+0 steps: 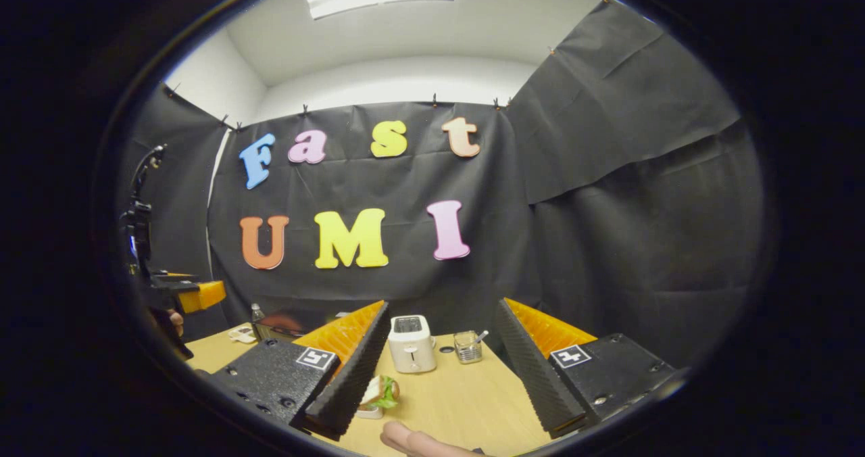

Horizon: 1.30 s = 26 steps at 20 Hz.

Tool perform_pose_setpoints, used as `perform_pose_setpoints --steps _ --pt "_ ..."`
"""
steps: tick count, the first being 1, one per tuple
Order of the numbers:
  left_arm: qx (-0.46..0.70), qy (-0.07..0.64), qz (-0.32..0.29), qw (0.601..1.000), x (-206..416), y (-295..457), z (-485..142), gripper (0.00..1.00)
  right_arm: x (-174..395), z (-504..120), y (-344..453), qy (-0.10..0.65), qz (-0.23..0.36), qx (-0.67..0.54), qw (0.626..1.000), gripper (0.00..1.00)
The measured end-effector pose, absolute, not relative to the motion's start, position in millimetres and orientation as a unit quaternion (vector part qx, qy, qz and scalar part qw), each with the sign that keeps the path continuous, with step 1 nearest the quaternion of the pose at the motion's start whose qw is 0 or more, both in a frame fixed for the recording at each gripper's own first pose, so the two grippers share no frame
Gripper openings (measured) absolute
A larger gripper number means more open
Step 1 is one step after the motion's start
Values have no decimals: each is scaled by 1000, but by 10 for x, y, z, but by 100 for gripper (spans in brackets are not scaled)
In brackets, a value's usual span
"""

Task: Open the electric oven with the left hand, put the food in, and close the electric oven.

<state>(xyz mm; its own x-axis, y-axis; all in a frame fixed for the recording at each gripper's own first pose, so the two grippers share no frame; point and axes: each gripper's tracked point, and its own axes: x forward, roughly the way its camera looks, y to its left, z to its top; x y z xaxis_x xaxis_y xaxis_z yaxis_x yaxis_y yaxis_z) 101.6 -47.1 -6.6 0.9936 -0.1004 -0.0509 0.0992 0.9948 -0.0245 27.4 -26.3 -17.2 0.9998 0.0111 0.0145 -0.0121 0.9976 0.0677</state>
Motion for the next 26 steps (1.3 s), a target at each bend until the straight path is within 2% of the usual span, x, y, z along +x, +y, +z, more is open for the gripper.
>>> perform_pose_setpoints --steps 2,3,4,5,6,7,10,16,17,19,20,21,25,26 --pt "-13 35 -56 998 1264 -492 -158 94 292 -176 -250 -8 12 41 999 90" --pt "-15 39 -58 997 1393 -511 -213 95 309 -194 -252 -7 14 36 999 100" --pt "-13 45 -57 997 1528 -496 -275 95 335 -214 -281 -8 11 29 999 89" --pt "-9 51 -58 997 1668 -459 -357 95 368 -205 -304 -9 7 19 1000 89" --pt "-6 57 -54 997 1801 -425 -422 88 383 -211 -313 -9 4 11 1000 100" --pt "-3 70 -50 996 1941 -389 -523 95 388 -206 -307 -10 3 6 1000 89" --pt "2 118 -35 992 2269 -366 -839 96 384 -201 -393 -12 -10 -15 1000 89" --pt "2 165 -39 986 2877 -512 -1263 95 207 -107 -437 -16 8 -33 999 90" --pt "0 182 -38 983 2956 -539 -1373 95 183 -84 -505 -19 0 -34 999 100" --pt "-2 196 -45 980 3067 -583 -1518 96 132 -50 -603 -24 -13 -35 999 100" --pt "-4 202 -41 979 3134 -568 -1572 95 111 -41 -620 -26 -15 -34 999 89" --pt "-5 211 -34 977 3182 -544 -1639 96 82 -23 -637 -29 -15 -31 999 100" --pt "-18 255 -30 966 3241 -529 -1944 95 33 -39 -755 -31 -23 -25 999 100" --pt "-18 247 -31 968 3255 -526 -1859 96 20 -22 -720 -34 -16 -21 999 90"
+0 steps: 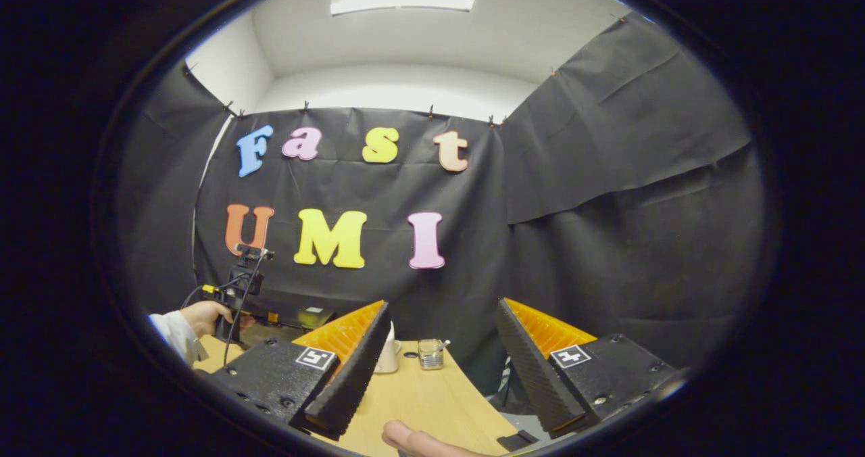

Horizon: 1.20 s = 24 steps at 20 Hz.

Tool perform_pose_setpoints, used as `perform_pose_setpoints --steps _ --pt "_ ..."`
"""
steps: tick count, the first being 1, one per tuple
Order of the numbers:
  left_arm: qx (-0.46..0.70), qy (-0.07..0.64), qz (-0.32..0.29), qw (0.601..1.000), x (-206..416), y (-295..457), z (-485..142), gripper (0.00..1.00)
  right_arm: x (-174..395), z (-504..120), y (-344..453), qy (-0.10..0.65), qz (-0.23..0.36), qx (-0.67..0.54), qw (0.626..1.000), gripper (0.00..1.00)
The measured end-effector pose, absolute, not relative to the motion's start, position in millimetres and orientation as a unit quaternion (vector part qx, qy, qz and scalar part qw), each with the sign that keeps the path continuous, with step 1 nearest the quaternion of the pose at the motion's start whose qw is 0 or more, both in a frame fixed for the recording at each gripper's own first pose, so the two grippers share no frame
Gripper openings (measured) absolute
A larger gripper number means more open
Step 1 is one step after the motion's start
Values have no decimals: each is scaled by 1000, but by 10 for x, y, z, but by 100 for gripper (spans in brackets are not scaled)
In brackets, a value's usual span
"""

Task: Open the electric oven with the left hand, put the food in, and close the electric oven.

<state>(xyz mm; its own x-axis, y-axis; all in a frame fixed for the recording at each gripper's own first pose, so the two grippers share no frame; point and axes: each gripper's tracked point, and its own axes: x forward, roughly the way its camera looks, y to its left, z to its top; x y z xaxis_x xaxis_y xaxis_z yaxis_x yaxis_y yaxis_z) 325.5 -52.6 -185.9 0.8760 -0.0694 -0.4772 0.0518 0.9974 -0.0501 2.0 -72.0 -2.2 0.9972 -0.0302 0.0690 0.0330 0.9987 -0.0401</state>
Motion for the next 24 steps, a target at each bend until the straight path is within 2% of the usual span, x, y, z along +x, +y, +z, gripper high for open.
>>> perform_pose_setpoints --steps 1,2,3,9,10,11,13,14,15,16,17,18,19,20,21,22,24 --pt "-17 251 -34 967 3259 -548 -1908 97 12 -14 -693 -35 -11 -16 999 90" --pt "-12 259 -34 965 3218 -563 -1917 96 4 -19 -701 -36 -9 -12 999 100" --pt "-9 254 -36 967 3231 -560 -1929 99 -2 -15 -708 -37 -9 -11 999 100" --pt "-26 253 -45 966 3049 -553 -1929 99 -46 -100 -702 -25 -5 -1 1000 100" --pt "-31 254 -44 966 2995 -553 -1939 99 -57 -121 -699 -22 -4 2 1000 90" --pt "-34 252 -42 966 2944 -550 -1942 99 -69 -138 -708 -19 -4 5 1000 100" --pt "-38 245 -40 968 2856 -541 -1952 99 -107 -170 -696 -15 -2 6 1000 100" --pt "-40 241 -39 969 2806 -543 -1965 99 -128 -177 -676 -15 -1 6 1000 90" --pt "-42 237 -39 970 2742 -544 -1978 99 -155 -184 -669 -14 -1 4 1000 90" --pt "-43 237 -40 970 2661 -541 -2002 99 -179 -204 -653 -12 1 1 1000 100" --pt "-44 240 -41 969 2571 -545 -2027 99 -200 -200 -626 -11 3 -3 1000 100" --pt "-50 246 -40 967 2488 -551 -2066 99 -220 -199 -611 -12 5 -4 1000 90" --pt "-53 248 -39 966 2413 -555 -2095 99 -242 -186 -599 -13 6 -4 1000 100" --pt "-55 248 -40 966 2352 -553 -2118 99 -263 -181 -592 -14 6 -5 1000 90" --pt "-56 245 -40 967 2304 -554 -2148 98 -276 -174 -597 -15 5 -6 1000 90" --pt "-55 243 -44 967 2235 -559 -2174 99 -289 -171 -604 -16 3 -8 1000 100" --pt "-37 249 -49 967 2117 -567 -2305 98 -330 -162 -609 -18 2 -12 1000 100"
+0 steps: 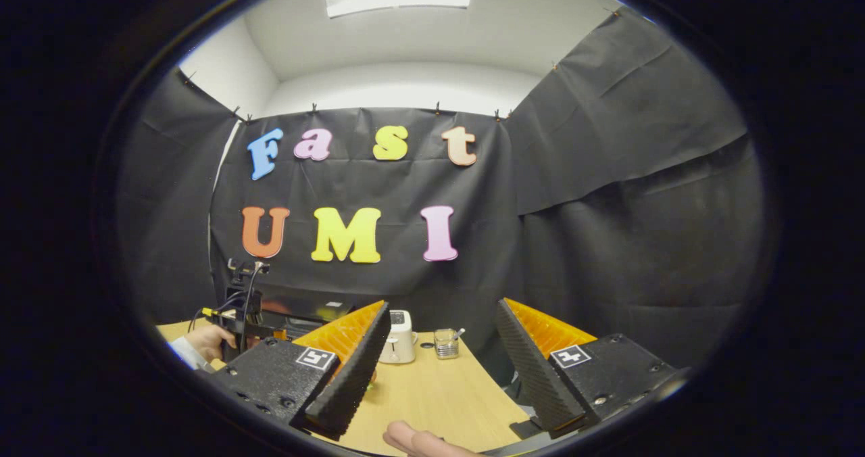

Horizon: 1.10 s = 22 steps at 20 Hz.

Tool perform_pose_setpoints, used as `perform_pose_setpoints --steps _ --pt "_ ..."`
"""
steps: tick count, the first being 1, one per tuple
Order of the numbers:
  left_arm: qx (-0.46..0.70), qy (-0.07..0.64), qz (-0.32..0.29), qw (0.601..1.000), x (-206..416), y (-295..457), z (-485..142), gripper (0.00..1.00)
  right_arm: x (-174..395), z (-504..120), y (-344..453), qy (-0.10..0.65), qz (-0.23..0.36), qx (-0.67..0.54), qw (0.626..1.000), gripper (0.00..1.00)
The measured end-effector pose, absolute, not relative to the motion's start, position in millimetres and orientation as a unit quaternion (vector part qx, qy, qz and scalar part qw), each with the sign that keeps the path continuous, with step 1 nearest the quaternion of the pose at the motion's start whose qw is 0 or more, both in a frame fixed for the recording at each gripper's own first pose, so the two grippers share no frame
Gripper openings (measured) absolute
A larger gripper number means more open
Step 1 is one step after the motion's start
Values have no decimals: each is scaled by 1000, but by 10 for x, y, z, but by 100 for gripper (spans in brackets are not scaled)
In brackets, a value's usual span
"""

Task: Open the electric oven with the left hand, put the food in, and close the electric oven.

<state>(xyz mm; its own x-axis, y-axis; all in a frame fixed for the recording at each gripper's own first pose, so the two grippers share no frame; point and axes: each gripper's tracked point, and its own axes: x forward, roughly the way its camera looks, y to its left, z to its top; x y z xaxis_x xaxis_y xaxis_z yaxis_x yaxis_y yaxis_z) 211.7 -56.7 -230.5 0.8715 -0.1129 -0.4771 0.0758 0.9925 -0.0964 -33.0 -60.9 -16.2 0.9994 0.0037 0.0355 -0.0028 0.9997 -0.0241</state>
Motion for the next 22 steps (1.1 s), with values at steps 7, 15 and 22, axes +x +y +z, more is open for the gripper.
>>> perform_pose_setpoints --steps 7,15,22 --pt "-22 249 -50 967 1894 -575 -2484 98 -358 -201 -584 -16 2 -5 1000 100" --pt "-18 266 -54 962 1582 -594 -2893 97 -313 -327 -542 -4 4 -7 1000 100" --pt "-9 257 -54 965 1530 -593 -3035 95 -284 -351 -457 -2 11 -12 1000 90"
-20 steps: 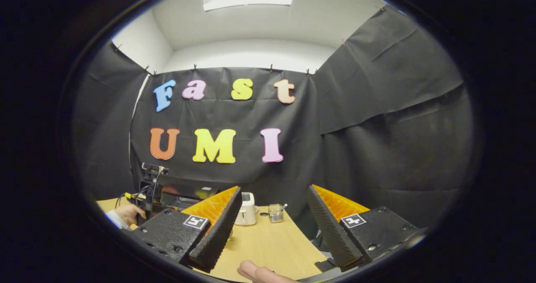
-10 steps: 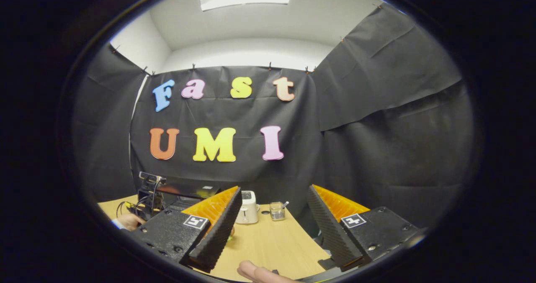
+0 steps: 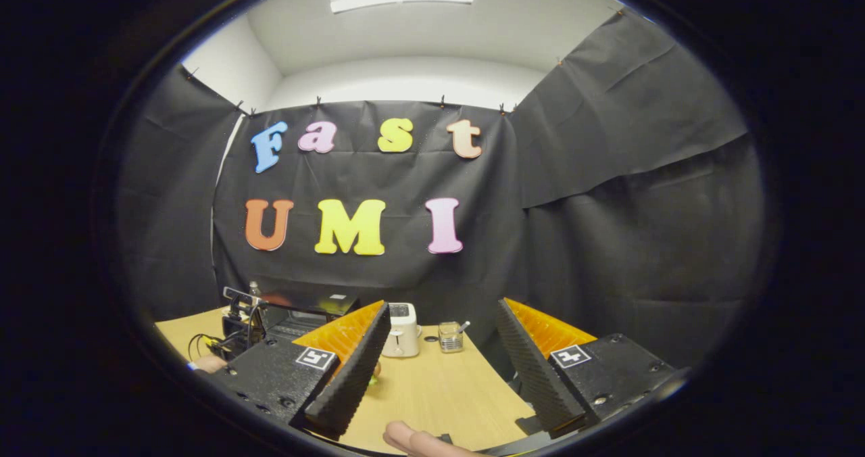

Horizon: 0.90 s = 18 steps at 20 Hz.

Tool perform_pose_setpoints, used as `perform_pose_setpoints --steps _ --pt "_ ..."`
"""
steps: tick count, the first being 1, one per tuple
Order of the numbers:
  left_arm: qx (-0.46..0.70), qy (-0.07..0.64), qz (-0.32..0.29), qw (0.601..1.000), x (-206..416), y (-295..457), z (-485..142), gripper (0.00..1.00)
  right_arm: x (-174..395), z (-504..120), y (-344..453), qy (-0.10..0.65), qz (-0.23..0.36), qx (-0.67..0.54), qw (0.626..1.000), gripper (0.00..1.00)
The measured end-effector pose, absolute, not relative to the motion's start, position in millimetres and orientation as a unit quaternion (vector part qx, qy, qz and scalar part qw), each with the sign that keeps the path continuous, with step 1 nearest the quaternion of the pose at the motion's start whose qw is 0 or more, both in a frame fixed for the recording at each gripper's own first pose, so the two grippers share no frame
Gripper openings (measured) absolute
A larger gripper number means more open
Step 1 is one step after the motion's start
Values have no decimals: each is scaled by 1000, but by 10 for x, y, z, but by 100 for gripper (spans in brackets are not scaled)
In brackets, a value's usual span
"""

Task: Open the electric oven with the left hand, put the food in, and close the electric oven.

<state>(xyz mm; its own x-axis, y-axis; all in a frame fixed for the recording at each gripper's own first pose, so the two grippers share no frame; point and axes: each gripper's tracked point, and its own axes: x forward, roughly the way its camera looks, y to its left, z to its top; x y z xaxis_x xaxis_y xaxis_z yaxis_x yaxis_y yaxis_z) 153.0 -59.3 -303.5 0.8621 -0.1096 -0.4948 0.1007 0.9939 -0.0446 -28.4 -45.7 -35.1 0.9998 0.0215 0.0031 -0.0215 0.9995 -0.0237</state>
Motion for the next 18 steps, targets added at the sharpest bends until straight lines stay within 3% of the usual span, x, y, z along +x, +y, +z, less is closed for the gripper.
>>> perform_pose_setpoints --steps 1,5,6,7,11,18 --pt "-6 259 -55 964 1519 -614 -3057 94 -272 -356 -448 -1 12 -12 1000 100" --pt "-15 293 -55 955 1447 -630 -3364 94 -236 -408 -464 5 8 -9 1000 100" --pt "-23 298 -53 953 1422 -635 -3428 94 -224 -424 -457 6 9 -8 1000 90" --pt "-23 286 -53 956 1421 -633 -3398 95 -222 -424 -440 6 11 -8 1000 100" --pt "-21 255 -61 965 1407 -634 -3317 95 -88 -471 -391 11 12 -5 1000 100" --pt "-38 121 -45 991 1262 -297 -2154 95 495 -545 -217 60 28 -39 997 100"
